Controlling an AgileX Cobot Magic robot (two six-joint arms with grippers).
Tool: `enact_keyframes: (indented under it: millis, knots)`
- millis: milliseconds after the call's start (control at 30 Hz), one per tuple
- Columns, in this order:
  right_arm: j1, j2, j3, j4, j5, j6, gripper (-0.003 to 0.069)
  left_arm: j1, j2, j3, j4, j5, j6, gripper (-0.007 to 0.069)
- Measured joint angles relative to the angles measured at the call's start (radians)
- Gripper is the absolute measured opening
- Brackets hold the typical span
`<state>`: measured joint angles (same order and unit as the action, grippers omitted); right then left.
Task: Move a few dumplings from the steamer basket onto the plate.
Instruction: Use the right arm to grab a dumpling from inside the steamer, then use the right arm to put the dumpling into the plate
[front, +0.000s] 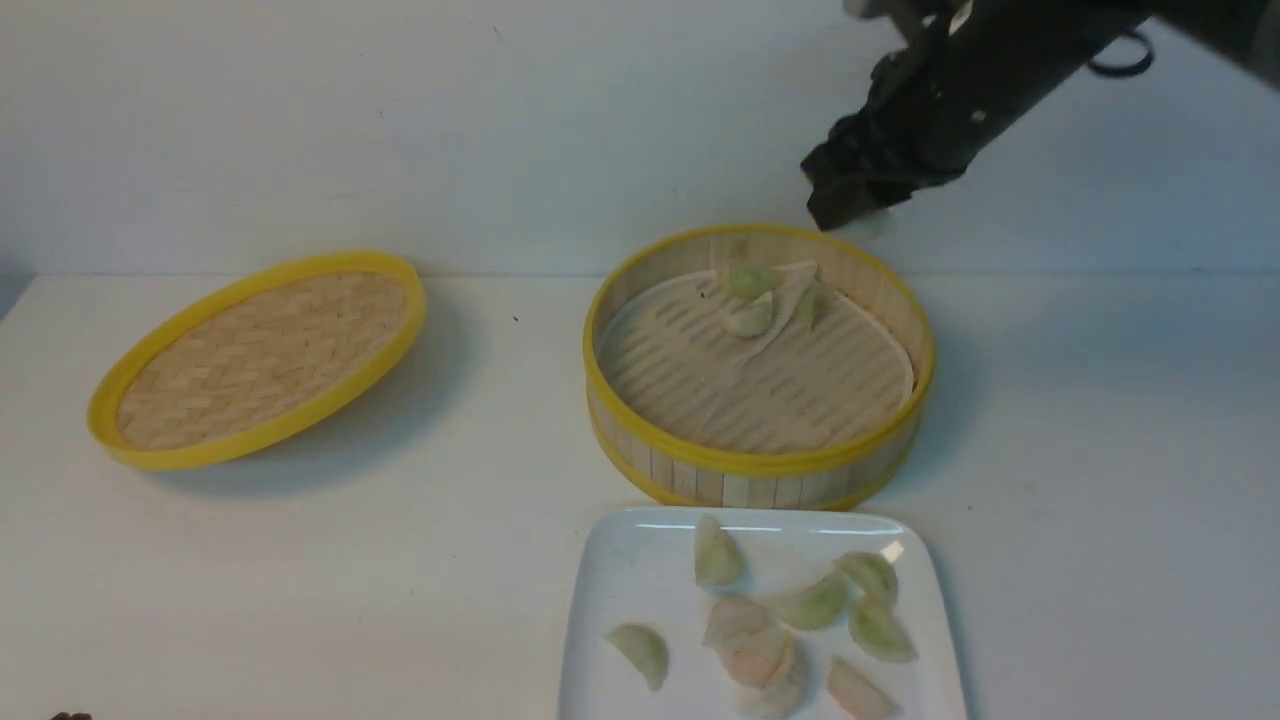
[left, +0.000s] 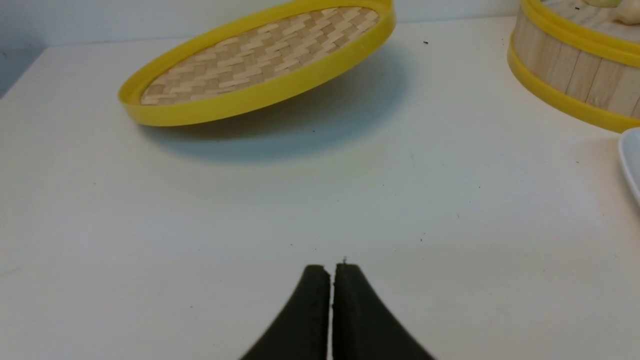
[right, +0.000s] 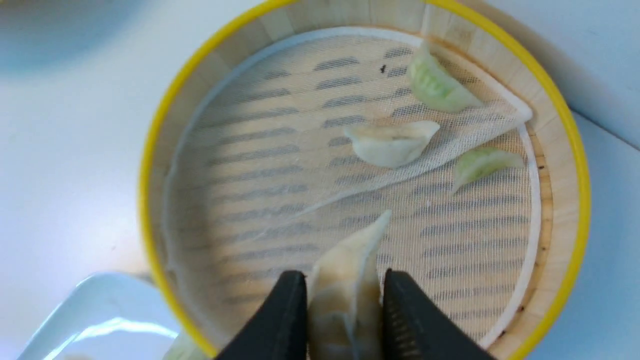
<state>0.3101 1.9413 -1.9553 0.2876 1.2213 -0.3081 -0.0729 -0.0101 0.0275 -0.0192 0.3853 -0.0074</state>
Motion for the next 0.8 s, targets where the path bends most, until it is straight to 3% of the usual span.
enact_keyframes:
  millis: [133,433,600,800]
  knots:
    - [0.000,-0.109,0.054,0.001,0.016,0.033,0.0181,0.000,0.000,0.000,0.000,0.000,0.000,-0.0006]
    - [0.092,-0.443,0.607,0.097,0.016,-0.005,0.0181,0.000,0.000,0.000,0.000,0.000,0.000,-0.0006]
    - [0.251,-0.525,0.977,0.145,-0.188,-0.026,0.0178,0.000,0.000,0.000,0.000,0.000,0.000,-0.0006]
    - [0.324,-0.483,1.172,0.151,-0.440,0.010,0.0178,0.000,0.000,0.000,0.000,0.000,0.000,-0.0006]
